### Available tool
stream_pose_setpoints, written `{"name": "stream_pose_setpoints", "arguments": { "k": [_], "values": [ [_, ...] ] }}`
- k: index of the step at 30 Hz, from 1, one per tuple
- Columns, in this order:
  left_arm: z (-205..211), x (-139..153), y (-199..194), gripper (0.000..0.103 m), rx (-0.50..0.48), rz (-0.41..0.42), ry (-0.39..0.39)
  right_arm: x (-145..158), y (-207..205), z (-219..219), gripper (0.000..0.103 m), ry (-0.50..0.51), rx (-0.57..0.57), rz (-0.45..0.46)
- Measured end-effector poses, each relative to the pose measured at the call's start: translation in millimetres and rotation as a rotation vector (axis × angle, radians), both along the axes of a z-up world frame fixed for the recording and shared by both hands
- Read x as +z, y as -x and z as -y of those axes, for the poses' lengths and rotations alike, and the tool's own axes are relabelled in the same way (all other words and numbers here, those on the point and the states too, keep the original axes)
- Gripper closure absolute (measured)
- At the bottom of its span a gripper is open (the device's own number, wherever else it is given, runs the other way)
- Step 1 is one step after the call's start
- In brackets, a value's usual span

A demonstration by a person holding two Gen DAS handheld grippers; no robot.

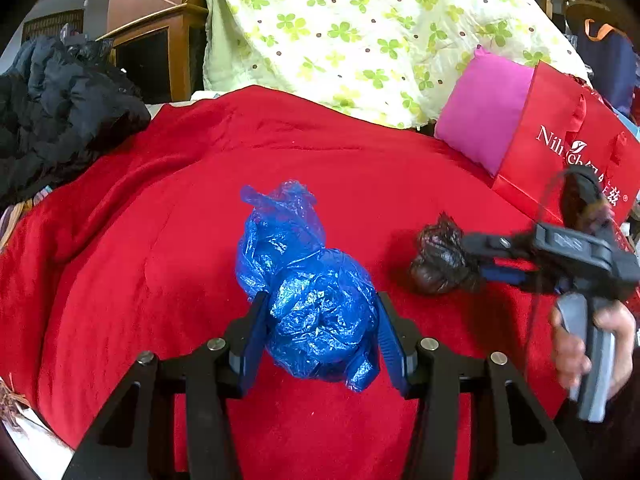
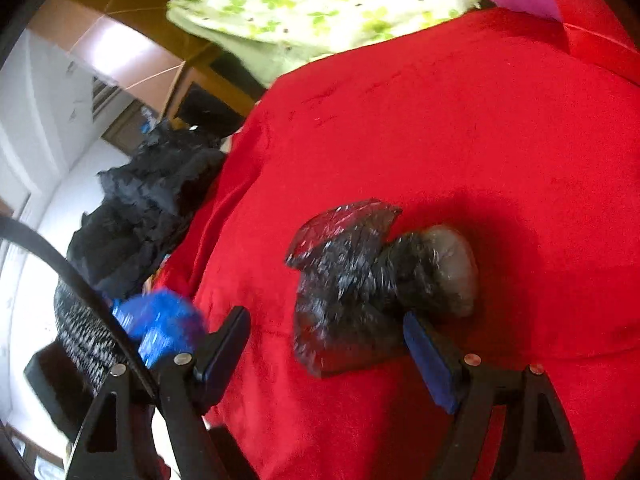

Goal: Collect trash

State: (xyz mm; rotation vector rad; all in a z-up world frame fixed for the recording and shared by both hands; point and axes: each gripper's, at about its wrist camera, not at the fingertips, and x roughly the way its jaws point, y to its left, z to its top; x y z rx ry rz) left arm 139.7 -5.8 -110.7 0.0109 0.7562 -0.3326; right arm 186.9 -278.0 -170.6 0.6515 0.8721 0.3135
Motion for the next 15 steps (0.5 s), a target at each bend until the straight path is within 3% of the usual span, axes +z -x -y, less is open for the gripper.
{"name": "stream_pose_setpoints", "arguments": {
  "k": [4, 8, 10, 11, 15],
  "values": [
    [-6.6, -2.9, 0.7, 0.05, -0.008, -0.009, 0.028, -8.3, -22.1, -5.6, 0.021, 0.035, -0.085, -0.033],
    [-8.4, -4.0, 1.5, 0.05, -0.019, -0.019, 0.057, -22.0, -37.1, -21.5, 0.022, 0.135, -0.083, -0.067],
    [-8.1, -4.6, 2.8, 0.05, -0.022, -0.019, 0.063, -17.8, -36.2, -38.7, 0.042, 0.281, -0.058, -0.024],
    [-8.5, -4.6, 2.6, 0.05, -0.023, -0.021, 0.066, -16.5, -35.8, -45.4, 0.059, 0.323, -0.034, -0.013],
    [-8.2, -2.8, 3.3, 0.05, -0.023, -0.025, 0.078, -4.0, -23.7, -52.9, 0.062, 0.355, -0.016, 0.051]
  ]
}}
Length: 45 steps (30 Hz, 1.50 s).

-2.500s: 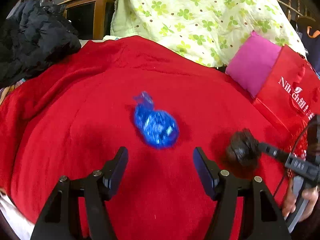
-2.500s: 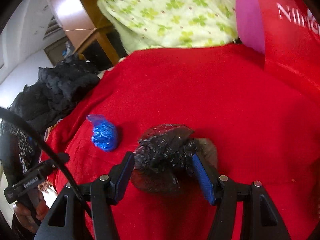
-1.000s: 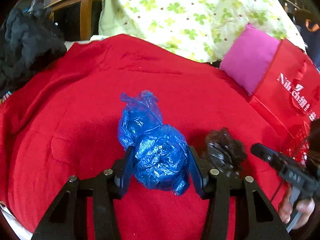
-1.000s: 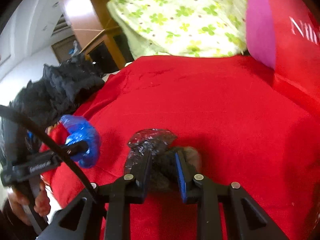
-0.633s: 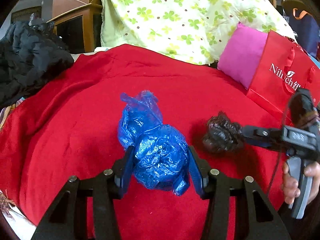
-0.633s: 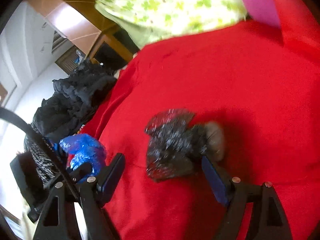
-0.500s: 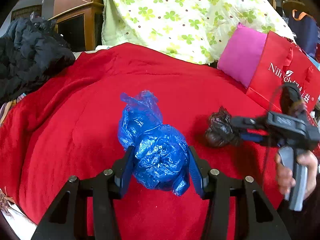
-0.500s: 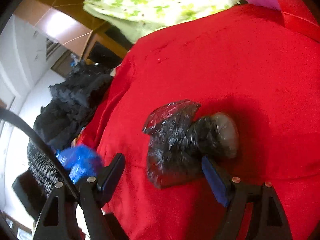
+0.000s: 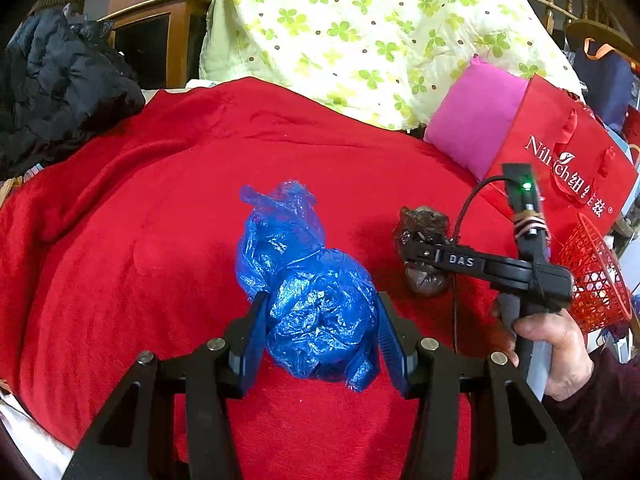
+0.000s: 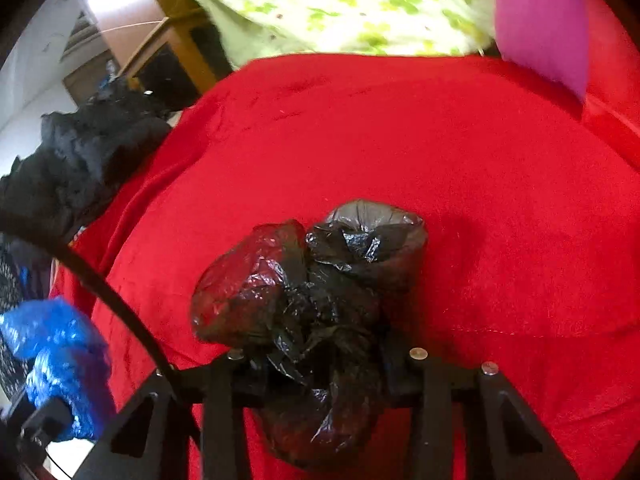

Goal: Collect trash

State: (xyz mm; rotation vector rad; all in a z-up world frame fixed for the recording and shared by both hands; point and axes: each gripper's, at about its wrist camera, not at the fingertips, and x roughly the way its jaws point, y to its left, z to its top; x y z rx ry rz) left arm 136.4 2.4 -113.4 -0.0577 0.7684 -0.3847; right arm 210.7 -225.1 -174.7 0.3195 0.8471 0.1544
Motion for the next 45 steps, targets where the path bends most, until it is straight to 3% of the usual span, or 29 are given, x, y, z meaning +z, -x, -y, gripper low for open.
{"name": "stream_pose_setpoints", "arguments": {
  "k": [11, 15, 22, 35, 45],
  "values": [
    [32.3, 39.9, 17.2, 0.05, -0.037, 0.083, -0.029, 64.5, 71.4, 40.8, 0.062, -0.032, -0.002, 0.235],
    [50.1, 56.6, 25.7, 0.05, -0.05, 0.112, -0.04, 89.8, 99.8, 60.6, 0.062, 0.001, -0.006, 0.341],
    [90.8, 85.2, 40.2, 0.049, -0.073, 0.176, -0.083, 114.2, 143.6, 103.5, 0.062, 0.009, -0.057, 0.444],
    [164.9, 116.5, 66.0, 0.049, -0.141, 0.267, -0.155, 135.5, 211.6, 183.5, 0.062, -0.036, -0.182, 0.561],
    [208.9, 123.6, 83.1, 0.049, -0.222, 0.294, -0.188, 137.8, 239.7, 217.9, 0.062, -0.072, -0.245, 0.598]
  ]
}}
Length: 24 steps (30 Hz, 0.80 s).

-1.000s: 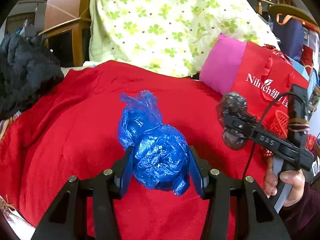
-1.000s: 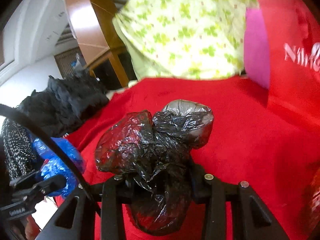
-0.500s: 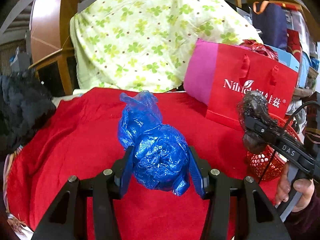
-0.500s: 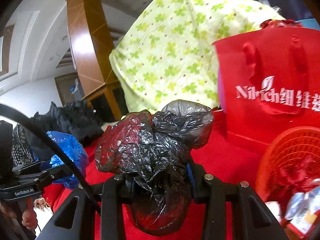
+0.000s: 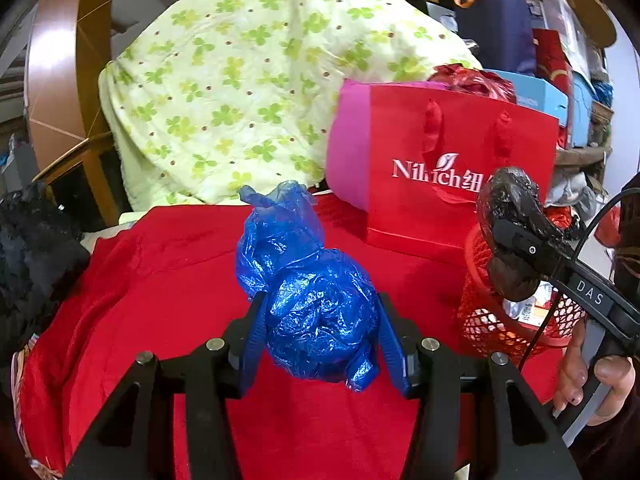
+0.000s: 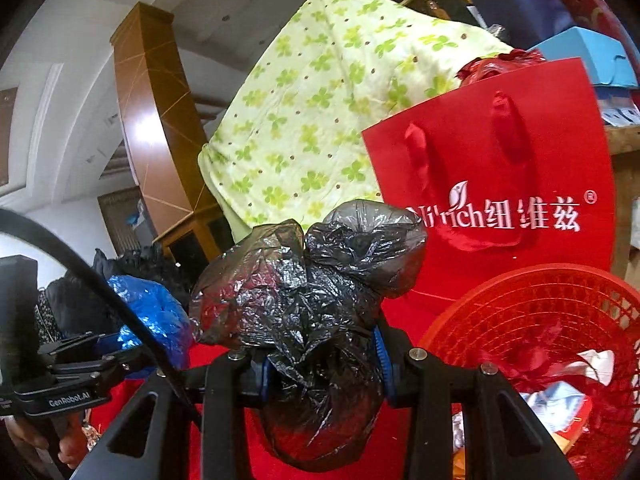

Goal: Collect trash

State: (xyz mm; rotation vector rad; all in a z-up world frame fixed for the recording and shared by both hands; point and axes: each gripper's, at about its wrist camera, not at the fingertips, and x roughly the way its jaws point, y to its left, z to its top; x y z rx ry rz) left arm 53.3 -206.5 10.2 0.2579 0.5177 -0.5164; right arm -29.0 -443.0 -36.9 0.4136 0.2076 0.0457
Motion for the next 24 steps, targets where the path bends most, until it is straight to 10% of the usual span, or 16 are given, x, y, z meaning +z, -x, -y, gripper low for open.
{"name": "stream_pose_setpoints", "arguments": {
  "k": [24],
  "values": [
    [53.4, 3.1, 20.6, 0.049, -0.101, 0.014, -0.046, -3.2, 31.9, 38.0, 0.062, -0.065, -0.067, 0.031]
  ]
}}
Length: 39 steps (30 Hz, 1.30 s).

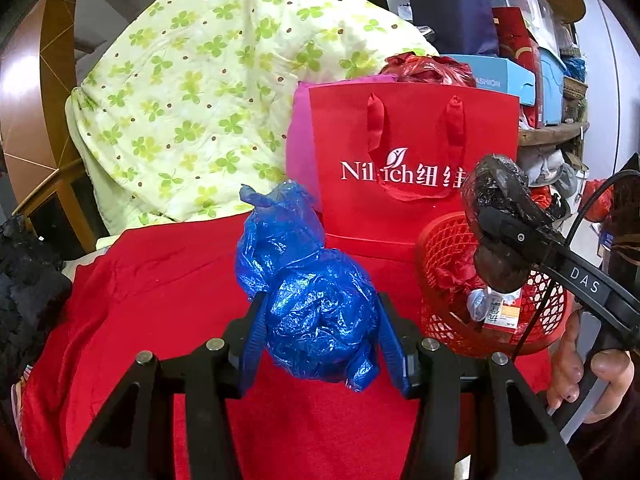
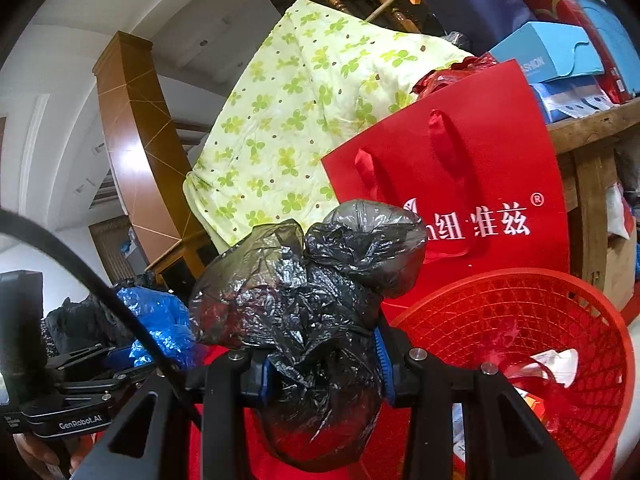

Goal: Collect trash

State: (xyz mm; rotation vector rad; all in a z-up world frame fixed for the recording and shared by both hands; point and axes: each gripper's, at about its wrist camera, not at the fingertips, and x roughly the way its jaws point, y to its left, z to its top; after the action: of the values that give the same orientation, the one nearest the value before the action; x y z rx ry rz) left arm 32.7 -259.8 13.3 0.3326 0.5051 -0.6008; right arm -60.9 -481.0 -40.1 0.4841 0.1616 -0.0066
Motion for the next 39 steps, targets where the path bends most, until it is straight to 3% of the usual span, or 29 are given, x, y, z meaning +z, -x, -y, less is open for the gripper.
{"name": "stream_pose_setpoints", "arguments": {
  "k": [39],
  "values": [
    [56.1, -9.1, 14.1, 0.049, -0.104, -0.024, -0.042, -6.9, 37.4, 24.9, 0.061, -0.094, -0.06, 0.026]
  ]
}}
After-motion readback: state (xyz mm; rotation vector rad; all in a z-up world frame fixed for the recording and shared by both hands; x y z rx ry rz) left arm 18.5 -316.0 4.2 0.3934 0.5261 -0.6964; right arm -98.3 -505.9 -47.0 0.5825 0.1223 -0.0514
